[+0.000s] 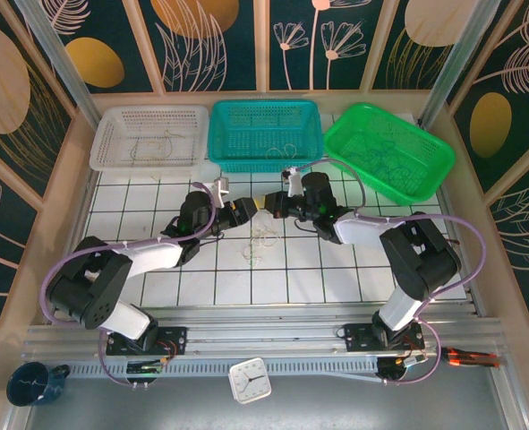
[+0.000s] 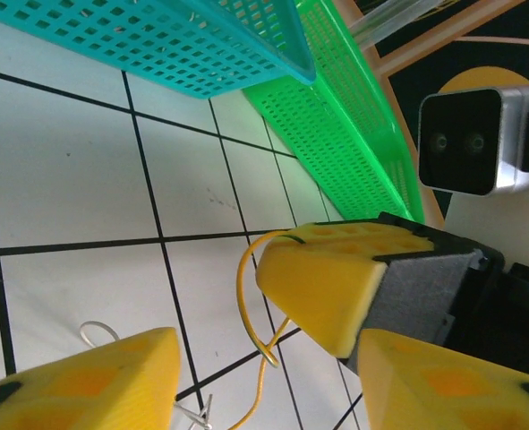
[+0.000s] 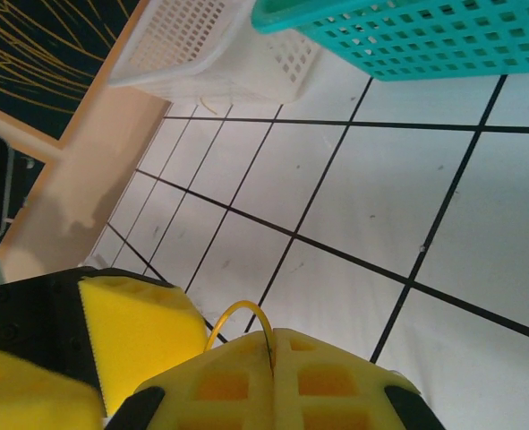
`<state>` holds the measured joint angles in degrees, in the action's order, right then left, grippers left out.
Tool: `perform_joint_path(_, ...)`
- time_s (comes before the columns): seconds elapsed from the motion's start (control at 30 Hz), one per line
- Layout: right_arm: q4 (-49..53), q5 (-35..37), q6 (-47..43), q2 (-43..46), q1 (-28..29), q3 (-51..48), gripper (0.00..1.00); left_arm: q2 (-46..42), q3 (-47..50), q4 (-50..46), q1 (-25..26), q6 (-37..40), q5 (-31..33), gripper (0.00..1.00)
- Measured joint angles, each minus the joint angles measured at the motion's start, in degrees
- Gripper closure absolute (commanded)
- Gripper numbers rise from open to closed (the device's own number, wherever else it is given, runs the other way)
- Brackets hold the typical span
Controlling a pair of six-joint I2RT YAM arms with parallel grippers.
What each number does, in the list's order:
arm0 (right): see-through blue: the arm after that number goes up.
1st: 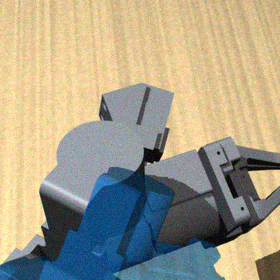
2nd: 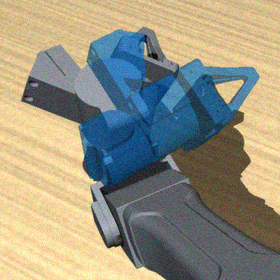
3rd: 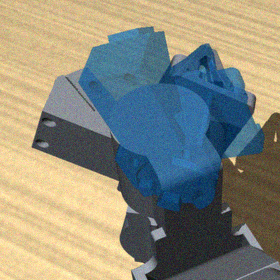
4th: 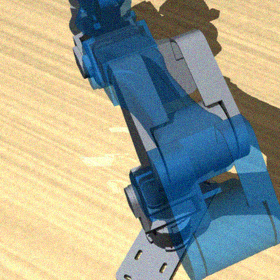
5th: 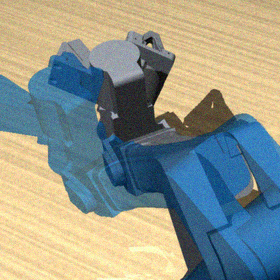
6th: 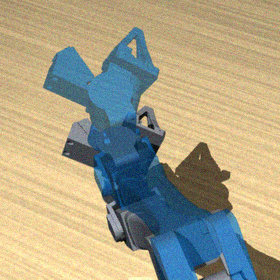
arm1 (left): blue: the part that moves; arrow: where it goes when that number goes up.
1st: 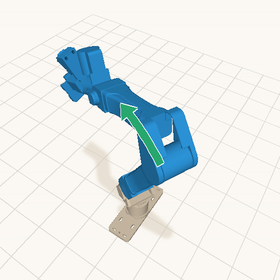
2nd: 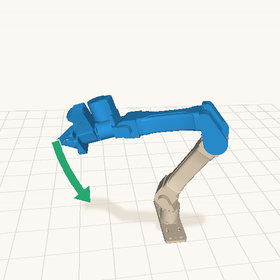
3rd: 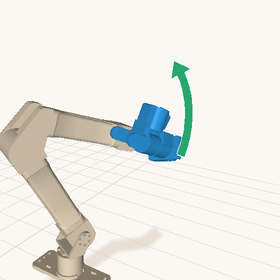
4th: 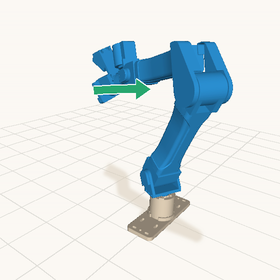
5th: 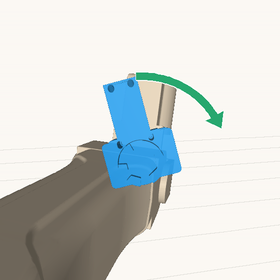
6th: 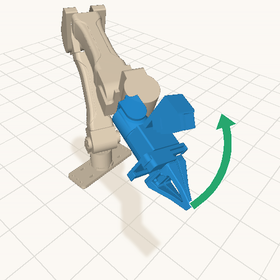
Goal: Untangle the cables
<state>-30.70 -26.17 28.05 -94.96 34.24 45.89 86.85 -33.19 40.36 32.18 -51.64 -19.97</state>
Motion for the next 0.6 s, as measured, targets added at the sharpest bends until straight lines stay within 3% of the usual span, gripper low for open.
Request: perform_joint_path(0.6, -1.0, -3.5, 0.0, 0.0, 0.0, -0.8, 1.00, 3.2, -0.1, 2.4, 0.0, -0.8, -0.2, 0.67)
